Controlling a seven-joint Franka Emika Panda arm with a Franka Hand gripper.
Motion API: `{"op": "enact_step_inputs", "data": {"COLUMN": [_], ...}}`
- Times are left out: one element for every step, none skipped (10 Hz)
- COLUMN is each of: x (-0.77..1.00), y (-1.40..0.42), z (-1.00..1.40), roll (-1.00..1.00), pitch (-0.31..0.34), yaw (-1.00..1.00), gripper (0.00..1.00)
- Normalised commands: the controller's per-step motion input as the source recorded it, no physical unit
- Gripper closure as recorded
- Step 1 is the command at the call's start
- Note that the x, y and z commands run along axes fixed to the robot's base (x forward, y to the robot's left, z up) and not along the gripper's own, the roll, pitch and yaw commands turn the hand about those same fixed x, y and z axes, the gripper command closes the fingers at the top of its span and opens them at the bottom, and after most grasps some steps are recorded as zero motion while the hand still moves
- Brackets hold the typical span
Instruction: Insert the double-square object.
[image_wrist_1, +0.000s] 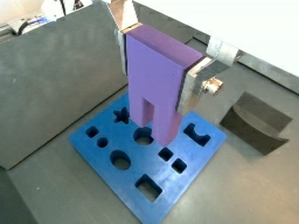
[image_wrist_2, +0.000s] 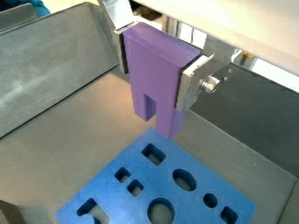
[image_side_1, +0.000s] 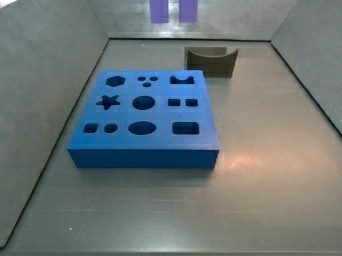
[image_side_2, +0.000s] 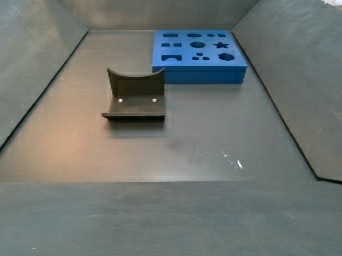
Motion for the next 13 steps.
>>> {"op": "enact_step_inputs", "data": {"x": [0.31, 0.21, 0.21, 0.17, 0.02, 0.00, 0.00, 0.04, 0.12, 0.29, 0.33, 0.08, 0.01], "y": [0.17, 0.16, 0.16, 0.16, 0.17, 0.16, 0.13, 0.08, 0.13, 0.10, 0.08, 0.03, 0.00], "z": [-0.95, -0.83, -0.79, -0.79, -0.79, -0.86, -0.95, -1.00, -1.00, -0.92, -0.71, -0.59, -0.59], "roll": [0.13, 0.21, 0.24, 0.24, 0.26, 0.22, 0.16, 0.10, 0.00, 0.01, 0.04, 0.10, 0.17], "pitch": [-0.023, -0.040, -0.040, -0.034, -0.029, -0.031, -0.063, 0.000, 0.057, 0.069, 0.063, 0.000, 0.000], "yaw": [0.00, 0.00, 0.00, 0.00, 0.03, 0.03, 0.00, 0.00, 0.00, 0.00, 0.00, 0.00, 0.06], "gripper": [1.00, 1.00, 1.00, 1.00, 1.00, 1.00, 1.00, 1.00, 1.00, 1.00, 1.00, 1.00, 1.00]}}
